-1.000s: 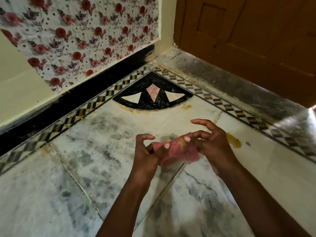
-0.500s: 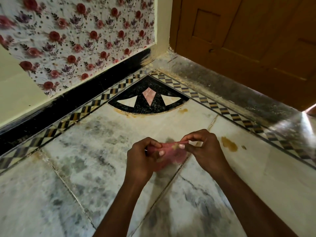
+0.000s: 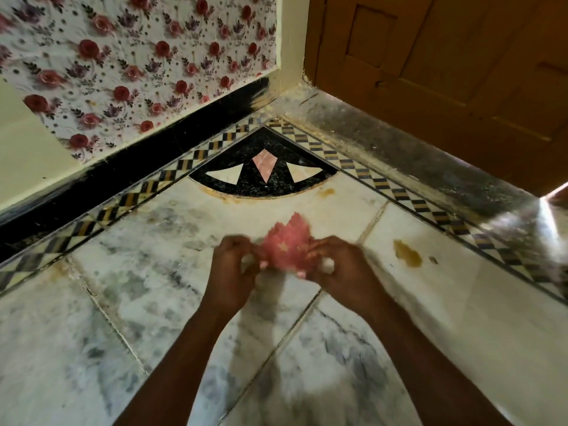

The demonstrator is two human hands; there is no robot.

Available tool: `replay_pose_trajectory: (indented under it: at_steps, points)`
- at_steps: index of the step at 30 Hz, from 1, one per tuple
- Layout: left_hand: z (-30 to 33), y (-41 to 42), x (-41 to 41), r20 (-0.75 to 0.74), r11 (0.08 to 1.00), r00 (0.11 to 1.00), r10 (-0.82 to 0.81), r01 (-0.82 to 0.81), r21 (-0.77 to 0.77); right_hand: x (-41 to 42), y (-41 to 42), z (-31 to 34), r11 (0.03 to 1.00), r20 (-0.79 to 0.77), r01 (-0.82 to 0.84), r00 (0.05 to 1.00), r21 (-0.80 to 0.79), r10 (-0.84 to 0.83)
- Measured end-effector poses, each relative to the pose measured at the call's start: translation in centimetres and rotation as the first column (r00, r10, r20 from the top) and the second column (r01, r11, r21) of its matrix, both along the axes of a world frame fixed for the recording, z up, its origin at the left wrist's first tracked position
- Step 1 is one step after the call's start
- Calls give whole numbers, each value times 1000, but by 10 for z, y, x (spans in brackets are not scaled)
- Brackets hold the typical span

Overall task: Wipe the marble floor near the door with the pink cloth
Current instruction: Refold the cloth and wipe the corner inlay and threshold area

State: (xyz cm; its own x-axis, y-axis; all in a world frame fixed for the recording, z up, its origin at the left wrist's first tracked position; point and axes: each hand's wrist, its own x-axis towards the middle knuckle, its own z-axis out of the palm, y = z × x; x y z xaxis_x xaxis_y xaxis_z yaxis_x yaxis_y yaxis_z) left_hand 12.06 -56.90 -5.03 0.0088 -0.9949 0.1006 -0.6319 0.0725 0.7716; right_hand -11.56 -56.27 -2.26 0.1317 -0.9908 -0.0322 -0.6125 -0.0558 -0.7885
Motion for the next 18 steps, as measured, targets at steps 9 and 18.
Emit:
replay_pose_trajectory:
  at_steps: [9, 18]
  points:
    - [-43, -13, 47, 271, 994, 957, 106, -109, -5, 64, -11, -59, 995, -429, -97, 900, -30, 75]
    - [-65, -72, 85, 466, 984, 867, 178, -161, -76, 99, -100, -93, 990, -552, 137, 823, -32, -132]
